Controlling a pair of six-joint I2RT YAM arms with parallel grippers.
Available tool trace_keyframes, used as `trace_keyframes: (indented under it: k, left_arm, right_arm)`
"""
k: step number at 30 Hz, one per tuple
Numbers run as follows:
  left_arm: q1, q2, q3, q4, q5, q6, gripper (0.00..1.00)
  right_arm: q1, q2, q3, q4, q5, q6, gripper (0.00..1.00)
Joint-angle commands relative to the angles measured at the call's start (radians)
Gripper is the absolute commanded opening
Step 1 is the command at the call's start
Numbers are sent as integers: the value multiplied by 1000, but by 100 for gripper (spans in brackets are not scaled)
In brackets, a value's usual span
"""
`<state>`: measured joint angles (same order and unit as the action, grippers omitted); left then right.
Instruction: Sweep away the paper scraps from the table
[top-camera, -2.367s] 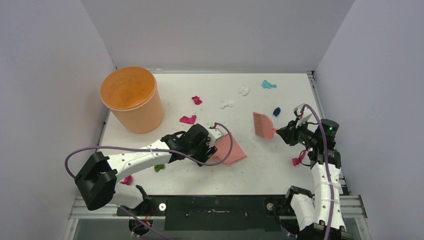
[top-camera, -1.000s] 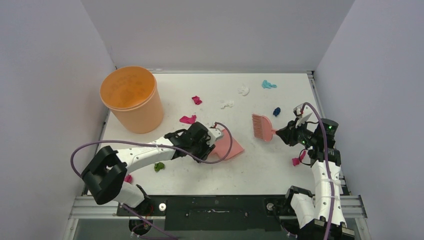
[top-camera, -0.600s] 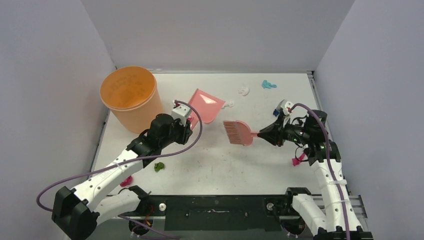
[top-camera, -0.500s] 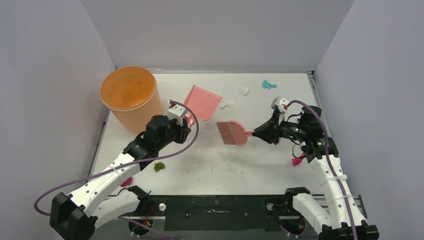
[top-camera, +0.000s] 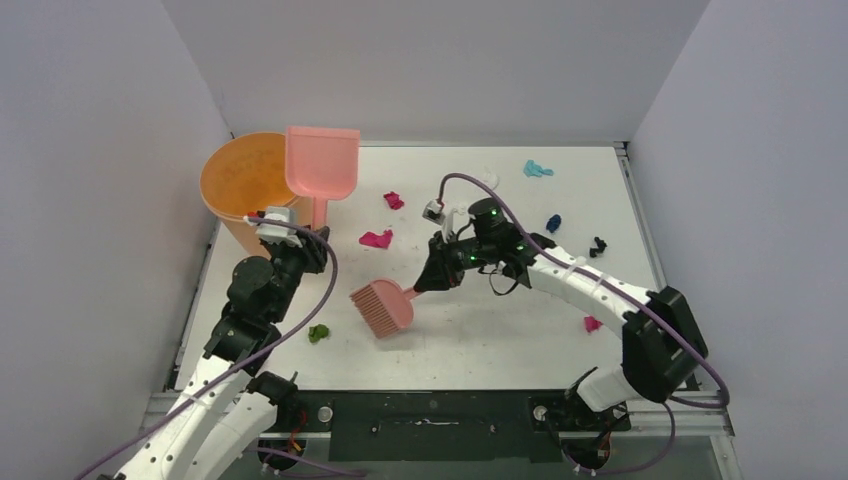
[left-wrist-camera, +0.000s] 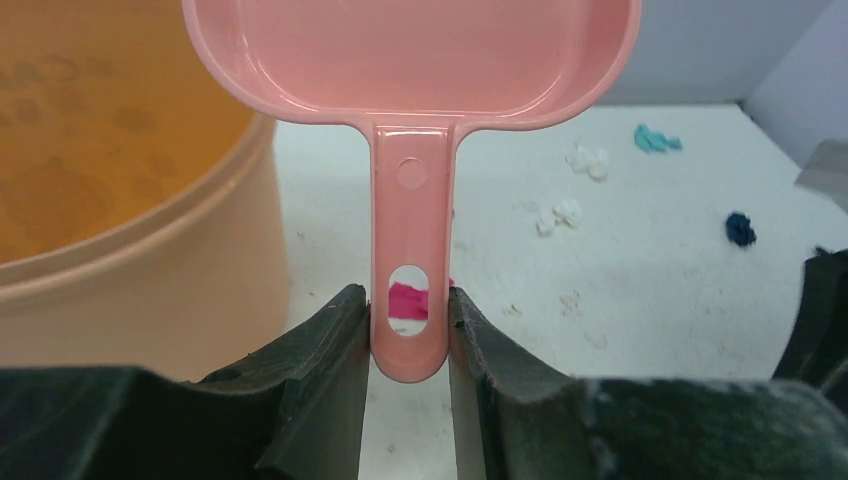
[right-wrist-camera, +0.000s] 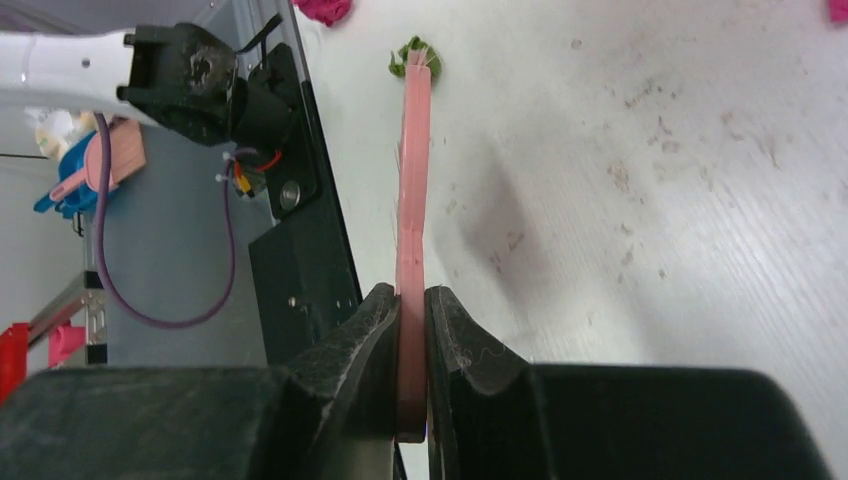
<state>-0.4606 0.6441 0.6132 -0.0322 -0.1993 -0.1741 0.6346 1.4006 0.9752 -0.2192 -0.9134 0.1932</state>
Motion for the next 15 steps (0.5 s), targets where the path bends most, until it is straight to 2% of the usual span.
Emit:
trace_keyframes:
  k: [1,5,8,15]
  left_arm:
    - [68,-76,-18,124,-35,-51,0]
    - [103,-124,-26,141,-38,-50,0]
    - [125,-166,-33,148,-58,-51,0]
    - [167,-238,-46,161,-45,-41,0]
  right_arm:
    - [101,139,150,211,69,192,5]
    - [223,303,321,168,157,240,5]
    - [308,403,422,209,205,349,5]
    - [389,636,616,502,174,705,5]
